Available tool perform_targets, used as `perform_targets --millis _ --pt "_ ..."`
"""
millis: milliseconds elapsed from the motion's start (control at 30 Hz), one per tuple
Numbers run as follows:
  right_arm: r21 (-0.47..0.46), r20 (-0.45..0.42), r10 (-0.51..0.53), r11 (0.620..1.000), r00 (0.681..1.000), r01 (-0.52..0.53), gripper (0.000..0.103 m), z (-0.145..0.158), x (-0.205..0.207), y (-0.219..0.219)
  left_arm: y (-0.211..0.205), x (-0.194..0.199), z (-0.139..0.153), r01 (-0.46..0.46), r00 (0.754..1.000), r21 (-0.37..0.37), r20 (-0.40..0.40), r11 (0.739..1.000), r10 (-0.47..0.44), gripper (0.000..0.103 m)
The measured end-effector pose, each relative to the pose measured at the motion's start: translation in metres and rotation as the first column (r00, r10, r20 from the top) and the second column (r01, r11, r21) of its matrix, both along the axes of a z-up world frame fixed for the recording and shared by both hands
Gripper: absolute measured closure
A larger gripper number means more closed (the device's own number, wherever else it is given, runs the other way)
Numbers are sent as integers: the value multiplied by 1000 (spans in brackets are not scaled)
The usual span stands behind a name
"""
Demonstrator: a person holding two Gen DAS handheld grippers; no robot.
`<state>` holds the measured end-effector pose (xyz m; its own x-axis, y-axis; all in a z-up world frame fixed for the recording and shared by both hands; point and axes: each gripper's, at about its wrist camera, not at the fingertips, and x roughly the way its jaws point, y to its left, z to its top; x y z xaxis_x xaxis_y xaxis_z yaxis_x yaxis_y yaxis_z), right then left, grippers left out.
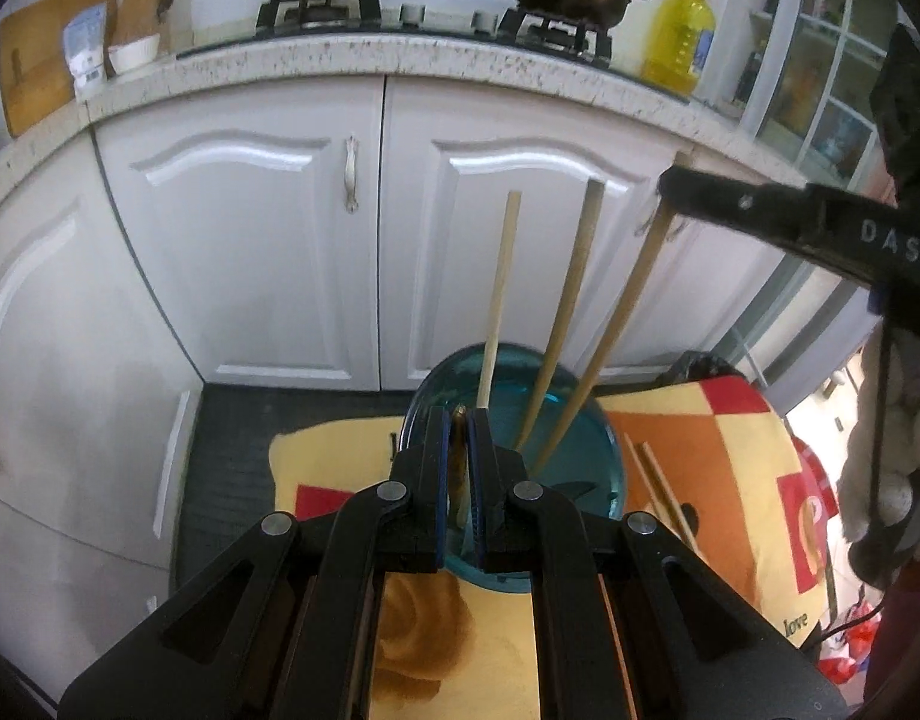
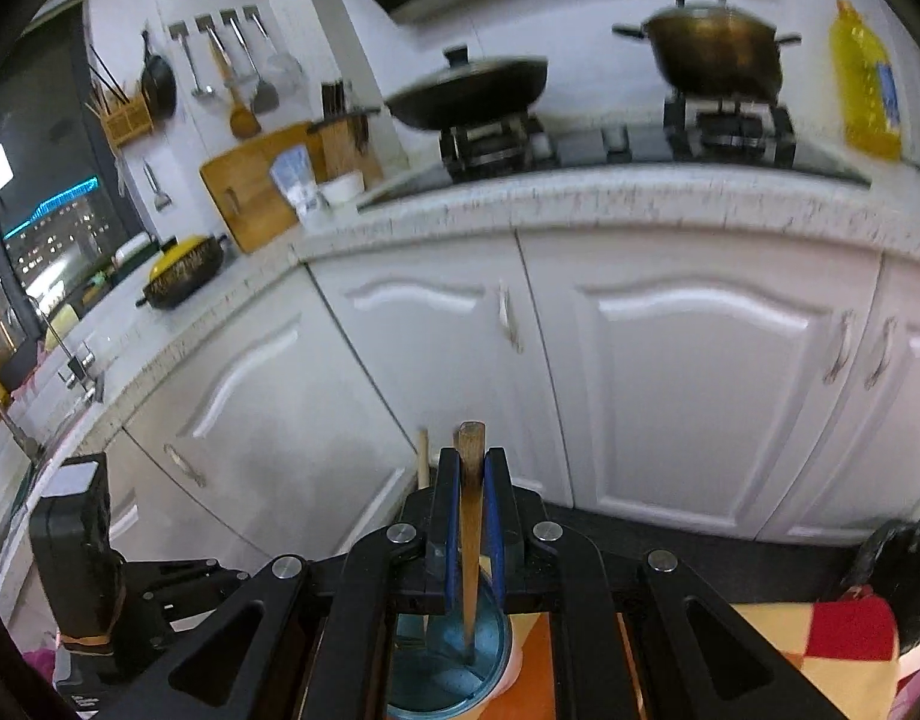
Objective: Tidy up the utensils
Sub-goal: 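Carry the fork and chopstick over the floral cup and open both grippers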
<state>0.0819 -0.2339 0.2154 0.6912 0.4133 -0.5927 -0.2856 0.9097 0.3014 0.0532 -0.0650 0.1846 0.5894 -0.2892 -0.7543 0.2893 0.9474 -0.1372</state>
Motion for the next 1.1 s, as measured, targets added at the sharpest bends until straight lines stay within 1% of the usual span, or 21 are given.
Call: perform_targets --millis 67,100,233,267,300,333,367,600,633,667,733,967,1100 --pt "0 -26 9 1000 1000 -9 95 -12 5 3 -1 2 -7 -6 1000 2 -9 1000 6 99" --pt "2 -24 8 1000 1000 -8 95 -14 6 3 -2 2 -8 -8 1000 4 -10 1000 8 99" --pt "47 -65 3 999 998 0 95 -23 14 -2 -4 6 -15 -17 1000 7 -15 1000 17 99" --pt "56 -78 -3 998 997 7 90 -25 13 -6 -5 6 -15 -17 1000 10 -12 1000 18 99" --pt "58 -81 -7 998 997 12 74 -26 13 -7 -5 7 -15 -16 1000 9 -12 1000 16 99" --pt "63 -81 -14 998 997 19 68 -27 11 -10 -5 7 -15 -15 1000 3 -16 1000 15 99" --pt "68 -82 -16 997 997 22 67 -27 9 -13 -4 7 -16 -15 1000 -6 -20 1000 15 99" --pt "78 -107 -28 996 994 37 67 -35 -6 -24 -3 7 -16 -26 999 -24 -32 999 25 95" --pt "77 -109 -30 996 994 39 67 -36 -9 -25 -3 6 -15 -29 999 -22 -30 999 28 89" --pt "74 -111 -32 996 993 40 67 -36 -12 -26 -3 5 -15 -33 999 -20 -27 999 32 78" --pt "66 -116 -31 997 993 38 67 -38 -19 -28 -2 3 -13 -39 999 -32 -24 999 39 66" --pt "49 -123 -51 997 991 58 66 -41 -45 -40 -6 -6 -7 -44 999 -25 -19 999 43 65" --pt "24 -129 -64 997 990 68 66 -45 -63 -48 -9 -16 -1 -42 999 -14 5 999 42 65"
